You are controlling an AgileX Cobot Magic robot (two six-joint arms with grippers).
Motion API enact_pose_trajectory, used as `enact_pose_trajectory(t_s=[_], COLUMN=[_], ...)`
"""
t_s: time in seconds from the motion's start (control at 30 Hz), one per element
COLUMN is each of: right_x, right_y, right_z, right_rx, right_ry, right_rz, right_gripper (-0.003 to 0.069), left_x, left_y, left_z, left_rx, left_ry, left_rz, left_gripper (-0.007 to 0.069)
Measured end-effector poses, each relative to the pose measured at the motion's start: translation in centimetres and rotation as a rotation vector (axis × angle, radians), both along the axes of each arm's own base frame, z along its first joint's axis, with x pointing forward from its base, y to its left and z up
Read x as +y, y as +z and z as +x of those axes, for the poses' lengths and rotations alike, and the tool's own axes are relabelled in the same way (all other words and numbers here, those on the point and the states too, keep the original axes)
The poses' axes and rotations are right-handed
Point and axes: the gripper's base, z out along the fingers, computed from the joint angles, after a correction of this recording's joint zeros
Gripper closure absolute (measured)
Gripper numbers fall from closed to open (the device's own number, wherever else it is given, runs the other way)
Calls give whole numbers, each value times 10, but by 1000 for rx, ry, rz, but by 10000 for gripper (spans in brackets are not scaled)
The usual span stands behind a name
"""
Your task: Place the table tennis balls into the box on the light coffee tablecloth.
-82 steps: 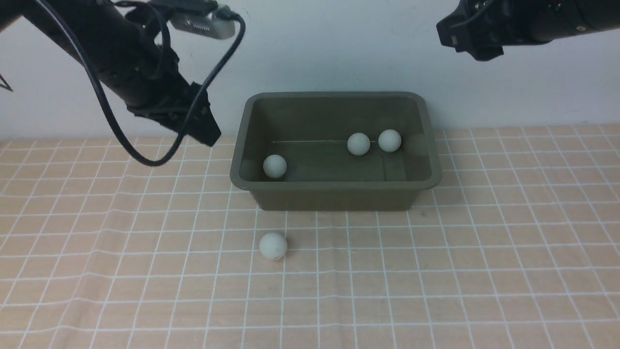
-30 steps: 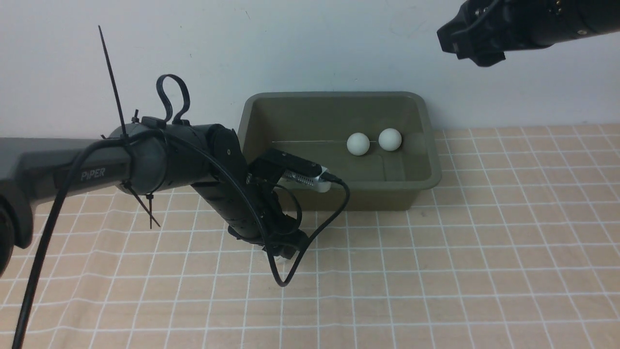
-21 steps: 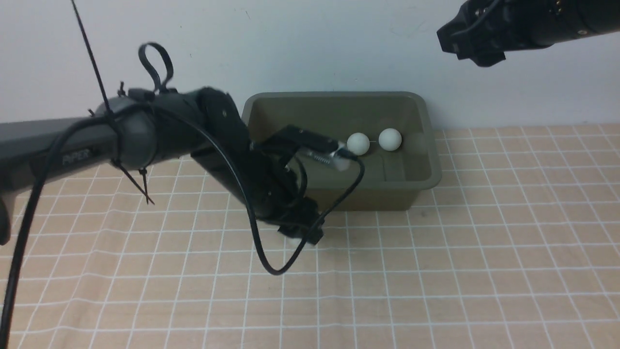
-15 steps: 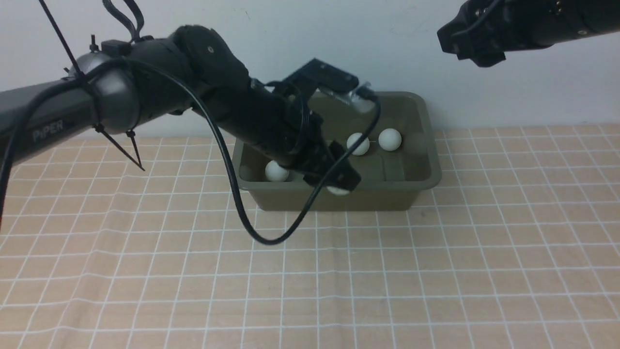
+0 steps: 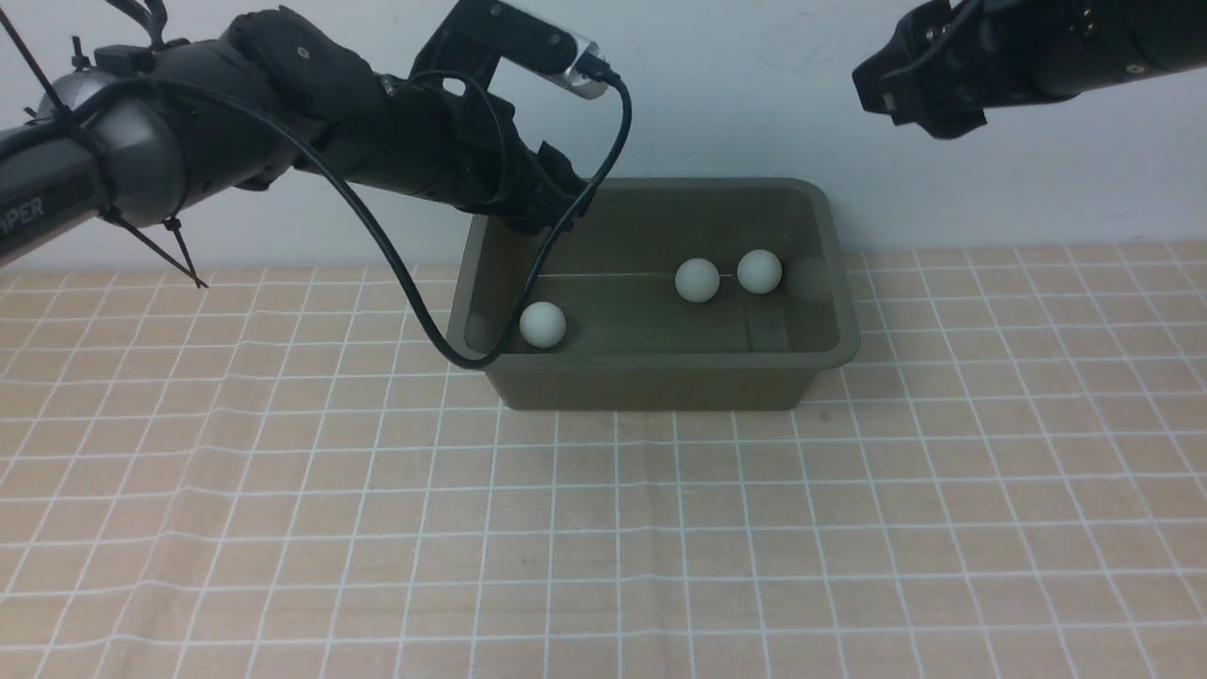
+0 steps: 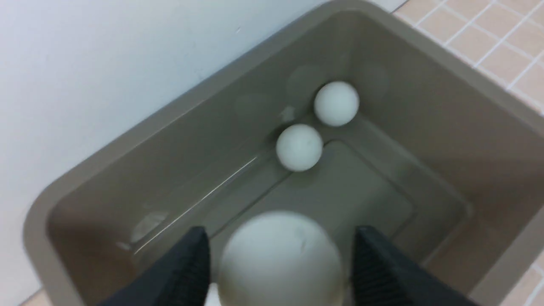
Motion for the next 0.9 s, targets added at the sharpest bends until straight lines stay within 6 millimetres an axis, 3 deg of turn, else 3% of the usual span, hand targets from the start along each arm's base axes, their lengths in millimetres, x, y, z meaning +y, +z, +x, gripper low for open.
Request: enact_pose_trajectory(t_s=[0.13,0.27,0.37,0.43,0.53,0.67,0.7,0.8,0.83,0.87,0.9], right_x=[0,0,-6,-9,-23,-40,-41,-53,-54,-59,-60], right_y=[2,6,27,36,70,85,85,51,53,24,14], right_z=[1,0,-15,-21,-57,-102,-105,-133,-136,-146,-149], right_rx=[-25,-62,-152,-190,-318,-418,-421,-422,-437,-446,-451], right_ry=[0,14,18,17,14,17,16,20,19,16,14], right_rz=[7,-5,12,23,69,83,81,52,57,55,55], right_gripper=[231,231,231,231,231,231,231,231,231,231,231], left_x=[-4,-2,12,18,33,41,42,43,43,43,43], left_y=[6,25,60,70,91,99,99,101,101,101,101], left_z=[-2,-10,-23,-26,-34,-37,-37,-38,-38,-38,-38], left_rx=[15,-25,-119,-147,-195,-211,-213,-216,-216,-214,-213], left_ry=[-25,-51,-43,-35,0,19,20,22,22,19,18], left_rz=[-58,-54,-22,-17,-22,-24,-24,-23,-23,-22,-22], left_gripper=[124,113,113,113,113,113,113,113,113,113,113])
